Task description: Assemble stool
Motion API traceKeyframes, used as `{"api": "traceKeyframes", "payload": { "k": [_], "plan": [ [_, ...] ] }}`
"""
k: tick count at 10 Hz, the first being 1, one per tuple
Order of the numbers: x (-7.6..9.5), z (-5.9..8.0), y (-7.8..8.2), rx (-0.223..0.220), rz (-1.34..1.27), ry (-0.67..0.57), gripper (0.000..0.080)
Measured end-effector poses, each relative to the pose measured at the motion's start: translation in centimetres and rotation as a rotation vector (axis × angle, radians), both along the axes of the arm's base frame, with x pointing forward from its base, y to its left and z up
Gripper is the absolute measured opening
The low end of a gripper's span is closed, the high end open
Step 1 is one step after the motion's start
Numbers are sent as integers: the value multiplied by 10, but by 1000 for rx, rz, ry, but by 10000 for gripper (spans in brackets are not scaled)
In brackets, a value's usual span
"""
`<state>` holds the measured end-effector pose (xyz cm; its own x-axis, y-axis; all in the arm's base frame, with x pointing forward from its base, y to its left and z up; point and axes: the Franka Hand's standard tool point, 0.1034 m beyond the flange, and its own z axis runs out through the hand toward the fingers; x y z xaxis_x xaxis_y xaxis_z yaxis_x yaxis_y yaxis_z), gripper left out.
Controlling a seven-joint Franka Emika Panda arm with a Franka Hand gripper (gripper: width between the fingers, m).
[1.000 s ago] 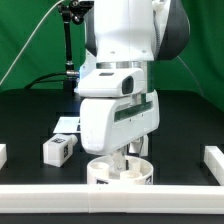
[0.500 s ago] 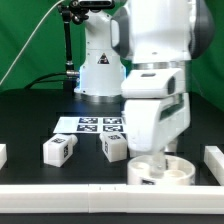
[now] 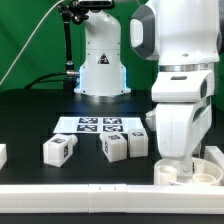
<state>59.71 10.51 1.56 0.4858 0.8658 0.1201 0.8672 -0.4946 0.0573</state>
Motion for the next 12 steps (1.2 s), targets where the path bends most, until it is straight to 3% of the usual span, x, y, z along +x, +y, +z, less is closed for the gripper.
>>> {"api": "traceKeyframes", "payload": {
  "k": [4, 5, 6, 7, 8, 12],
  "plan": [
    [0, 1, 3, -1, -14, 11, 314],
    [0, 0, 3, -1, -14, 11, 347],
    [0, 0, 3, -1, -14, 11, 482],
    [0, 0, 3, -1, -14, 11, 482],
    [0, 1, 3, -1, -14, 11, 618],
    [0, 33, 1, -3, -38, -19, 648]
  ]
}}
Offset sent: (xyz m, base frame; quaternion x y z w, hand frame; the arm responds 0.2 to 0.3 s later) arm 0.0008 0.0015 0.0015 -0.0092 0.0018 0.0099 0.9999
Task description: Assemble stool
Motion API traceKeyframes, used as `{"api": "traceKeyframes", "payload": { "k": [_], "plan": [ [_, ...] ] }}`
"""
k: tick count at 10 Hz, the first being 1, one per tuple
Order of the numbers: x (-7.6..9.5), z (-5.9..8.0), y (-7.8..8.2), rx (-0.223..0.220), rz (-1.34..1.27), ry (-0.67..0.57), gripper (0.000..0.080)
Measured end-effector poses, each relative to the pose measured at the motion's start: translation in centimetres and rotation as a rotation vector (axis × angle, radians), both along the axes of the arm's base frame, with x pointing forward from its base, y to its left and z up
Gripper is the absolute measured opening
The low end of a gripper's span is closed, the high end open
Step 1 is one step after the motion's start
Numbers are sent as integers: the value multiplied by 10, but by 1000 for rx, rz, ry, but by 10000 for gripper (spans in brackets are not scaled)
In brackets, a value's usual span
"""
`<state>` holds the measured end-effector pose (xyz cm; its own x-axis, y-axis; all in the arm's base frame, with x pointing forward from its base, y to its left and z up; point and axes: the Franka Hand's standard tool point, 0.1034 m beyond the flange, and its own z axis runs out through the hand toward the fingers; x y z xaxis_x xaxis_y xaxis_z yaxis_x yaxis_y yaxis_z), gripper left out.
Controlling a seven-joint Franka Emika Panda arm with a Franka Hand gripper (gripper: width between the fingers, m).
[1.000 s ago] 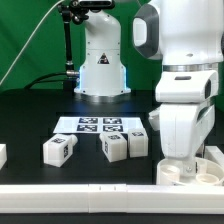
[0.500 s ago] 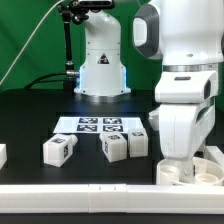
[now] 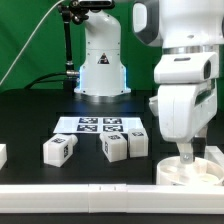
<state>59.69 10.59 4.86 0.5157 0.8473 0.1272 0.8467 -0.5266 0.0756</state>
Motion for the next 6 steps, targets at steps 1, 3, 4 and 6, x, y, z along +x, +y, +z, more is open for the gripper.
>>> {"api": "traceKeyframes", "payload": {
  "k": [1, 3, 4, 6],
  "plan": [
    [-5, 8, -4, -4, -5, -4, 649],
    [-17, 17, -20, -16, -25, -6, 649],
    [-25, 18, -31, -21, -38, -22, 649],
    [-42, 11, -57, -31, -42, -19, 649]
  ]
}}
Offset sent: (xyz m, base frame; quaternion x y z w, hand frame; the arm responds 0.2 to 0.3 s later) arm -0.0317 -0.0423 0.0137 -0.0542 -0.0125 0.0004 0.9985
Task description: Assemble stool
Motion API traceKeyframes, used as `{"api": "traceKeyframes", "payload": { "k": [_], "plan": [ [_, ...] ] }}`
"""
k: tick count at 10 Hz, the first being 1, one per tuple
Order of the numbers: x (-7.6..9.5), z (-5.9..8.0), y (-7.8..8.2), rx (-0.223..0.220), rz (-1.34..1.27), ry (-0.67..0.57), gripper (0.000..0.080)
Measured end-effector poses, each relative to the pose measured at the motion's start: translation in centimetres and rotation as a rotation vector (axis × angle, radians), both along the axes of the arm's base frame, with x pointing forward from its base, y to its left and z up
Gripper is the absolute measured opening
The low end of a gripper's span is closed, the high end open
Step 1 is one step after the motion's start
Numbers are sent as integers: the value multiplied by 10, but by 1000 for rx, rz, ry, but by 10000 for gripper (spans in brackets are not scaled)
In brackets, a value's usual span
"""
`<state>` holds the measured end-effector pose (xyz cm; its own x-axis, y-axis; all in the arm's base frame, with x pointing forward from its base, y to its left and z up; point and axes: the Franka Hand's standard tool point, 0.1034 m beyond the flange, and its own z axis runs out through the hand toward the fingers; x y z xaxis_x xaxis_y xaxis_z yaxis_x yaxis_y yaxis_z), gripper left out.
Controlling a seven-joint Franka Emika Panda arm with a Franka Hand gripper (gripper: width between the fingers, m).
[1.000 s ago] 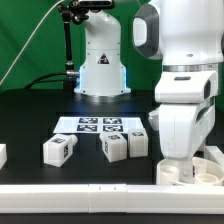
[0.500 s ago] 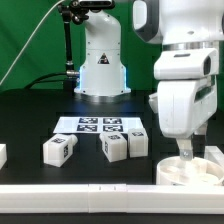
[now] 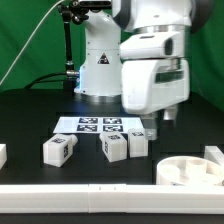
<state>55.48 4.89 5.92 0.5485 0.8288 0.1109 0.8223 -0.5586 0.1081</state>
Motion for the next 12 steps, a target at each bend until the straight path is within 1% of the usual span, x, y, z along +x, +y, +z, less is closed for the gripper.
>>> {"api": "traceKeyframes", "payload": {
  "k": [2, 3, 4, 5, 6, 7, 8, 9, 12],
  "plan": [
    [3, 2, 6, 7, -15, -3, 649],
    [3, 2, 5, 7, -19, -2, 649],
    [2, 0, 5, 16, -72, 3, 649],
    [-1, -9, -1, 36, -208, 23, 649],
    [-4, -12, -5, 59, -361, 25, 649],
    [-6, -12, -5, 79, -495, 28, 649],
    [1, -6, -5, 98, -586, 24, 649],
    [1, -7, -5, 102, -601, 25, 649],
    [0, -8, -2, 148, -799, 43, 649]
  ]
}}
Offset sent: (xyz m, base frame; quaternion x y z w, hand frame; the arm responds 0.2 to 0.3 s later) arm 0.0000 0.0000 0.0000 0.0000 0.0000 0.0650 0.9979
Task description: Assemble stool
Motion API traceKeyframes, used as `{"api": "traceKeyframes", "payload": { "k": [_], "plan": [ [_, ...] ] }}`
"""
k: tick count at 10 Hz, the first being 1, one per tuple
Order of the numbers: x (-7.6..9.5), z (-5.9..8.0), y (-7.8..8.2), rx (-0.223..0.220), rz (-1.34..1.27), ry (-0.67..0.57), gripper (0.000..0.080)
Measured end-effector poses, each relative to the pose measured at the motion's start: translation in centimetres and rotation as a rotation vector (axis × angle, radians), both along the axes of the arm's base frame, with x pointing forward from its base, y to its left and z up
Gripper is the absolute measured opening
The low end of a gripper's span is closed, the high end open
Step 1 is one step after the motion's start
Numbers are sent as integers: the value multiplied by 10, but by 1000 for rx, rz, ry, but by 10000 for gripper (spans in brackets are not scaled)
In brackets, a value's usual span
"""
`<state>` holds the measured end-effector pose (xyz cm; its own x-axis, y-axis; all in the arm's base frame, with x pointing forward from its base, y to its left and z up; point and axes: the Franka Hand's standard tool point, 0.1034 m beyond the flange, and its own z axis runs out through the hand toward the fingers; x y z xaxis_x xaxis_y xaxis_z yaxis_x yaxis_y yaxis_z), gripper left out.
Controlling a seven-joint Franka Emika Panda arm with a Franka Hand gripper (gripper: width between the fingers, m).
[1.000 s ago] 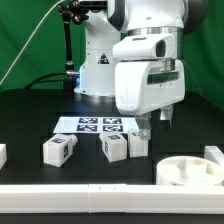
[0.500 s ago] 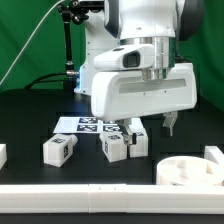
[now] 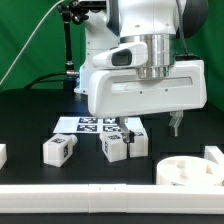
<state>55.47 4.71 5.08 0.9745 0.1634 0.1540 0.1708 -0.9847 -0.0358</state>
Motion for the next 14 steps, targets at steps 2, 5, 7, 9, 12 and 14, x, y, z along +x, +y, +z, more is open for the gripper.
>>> {"api": "traceKeyframes", "payload": {
  "k": [2, 5, 7, 9, 12, 14],
  "plan": [
    [-4, -6, -6, 27, -180, 28, 649],
    [-17, -12, -20, 23, -205, 25, 649],
    [-21, -14, -17, 25, -202, 76, 649],
    [-27, -12, -14, 25, -210, 219, 649],
    [-36, 3, -10, 6, -215, 459, 649],
    [-38, 1, -9, 4, -207, 575, 649]
  ]
}}
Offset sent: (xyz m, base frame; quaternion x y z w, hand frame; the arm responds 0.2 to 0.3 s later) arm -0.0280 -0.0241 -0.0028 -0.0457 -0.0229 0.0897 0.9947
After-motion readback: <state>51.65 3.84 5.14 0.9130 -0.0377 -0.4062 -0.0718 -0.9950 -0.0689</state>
